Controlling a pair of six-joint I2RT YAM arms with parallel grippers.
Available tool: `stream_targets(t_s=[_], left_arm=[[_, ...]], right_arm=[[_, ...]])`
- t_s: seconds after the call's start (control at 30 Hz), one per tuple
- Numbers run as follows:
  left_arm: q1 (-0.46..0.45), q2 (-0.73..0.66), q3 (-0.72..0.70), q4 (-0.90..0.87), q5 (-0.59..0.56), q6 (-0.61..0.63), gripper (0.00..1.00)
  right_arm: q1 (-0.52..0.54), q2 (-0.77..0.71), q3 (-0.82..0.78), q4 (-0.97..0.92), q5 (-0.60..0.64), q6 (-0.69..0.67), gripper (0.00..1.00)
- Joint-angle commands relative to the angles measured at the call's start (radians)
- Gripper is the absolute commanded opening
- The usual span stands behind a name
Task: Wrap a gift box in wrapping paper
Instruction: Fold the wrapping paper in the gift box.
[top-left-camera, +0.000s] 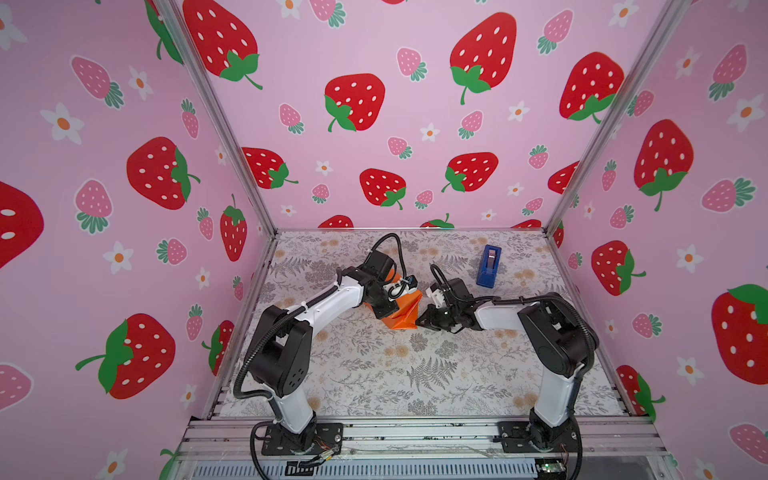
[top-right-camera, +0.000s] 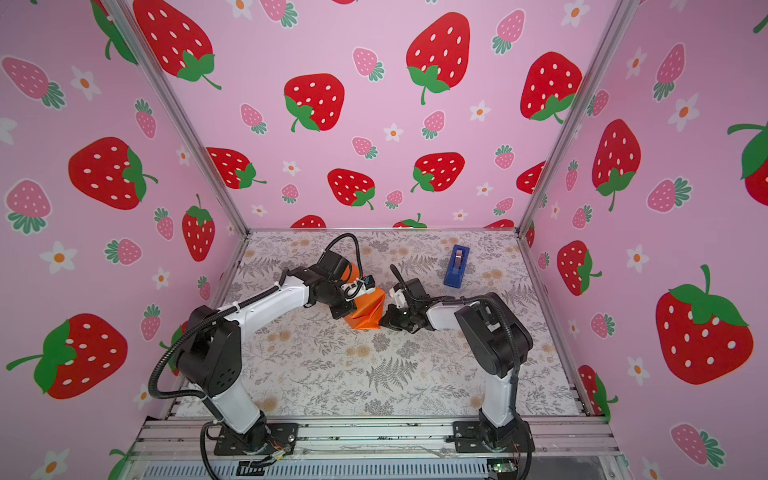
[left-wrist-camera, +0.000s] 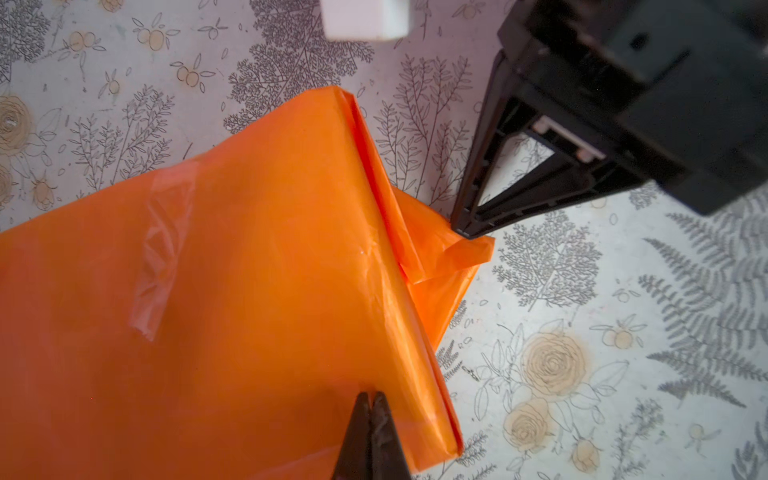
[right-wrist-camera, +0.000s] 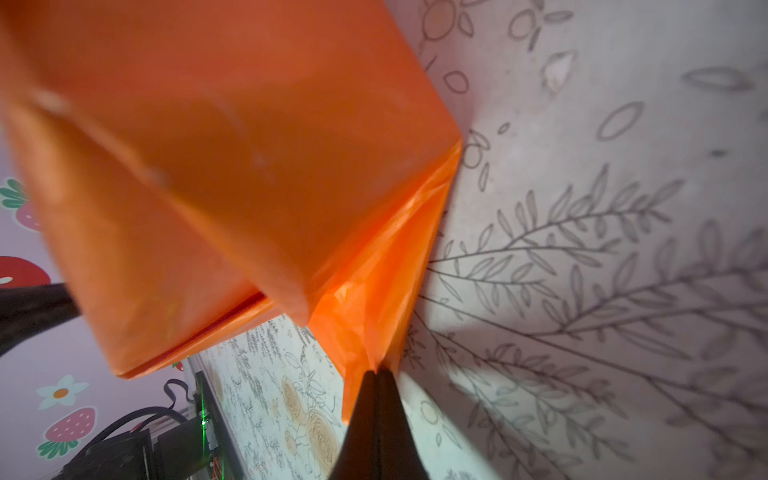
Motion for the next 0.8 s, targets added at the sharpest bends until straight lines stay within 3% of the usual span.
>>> stream_targets(t_s=[0.0, 0.2, 0.27, 0.37, 0.47, 0.5, 0.53, 0.77], left_arm=[[-0.01, -0.087, -0.032, 0.012, 0.005, 0.004, 0.07], [-0.074, -0.225, -0.19, 0.174, -0.122, 0.023, 0.37], [-0.109, -0.259, -0.266, 0.265, -0.192, 0.042, 0.41], [-0.152, -0.302, -0.37, 0.391, -0.245, 0.05, 0.55], [-0.192, -0.312, -0.457, 0.526, -0.306, 0.055, 0.74], [-0.201, -0.305, -0.474, 0.557, -0.317, 0.055, 0.82], [-0.207, -0.294, -0.487, 0.587, -0.325, 0.054, 0.97], [-0.238, -0.18, -0.524, 0.769, -0.411, 0.066, 0.99]], right_arm=[[0.006, 0.005, -0.022, 0.077, -0.047, 0.055, 0.0], [0.005, 0.011, -0.044, 0.148, -0.085, 0.099, 0.0], [0.006, 0.005, -0.047, 0.157, -0.089, 0.107, 0.0], [0.006, 0.008, -0.046, 0.166, -0.097, 0.114, 0.0], [0.007, 0.011, -0.049, 0.18, -0.098, 0.125, 0.0], [0.008, 0.013, -0.049, 0.183, -0.102, 0.127, 0.0], [0.009, 0.014, -0.049, 0.185, -0.104, 0.128, 0.0], [0.015, 0.021, -0.047, 0.203, -0.115, 0.143, 0.0]])
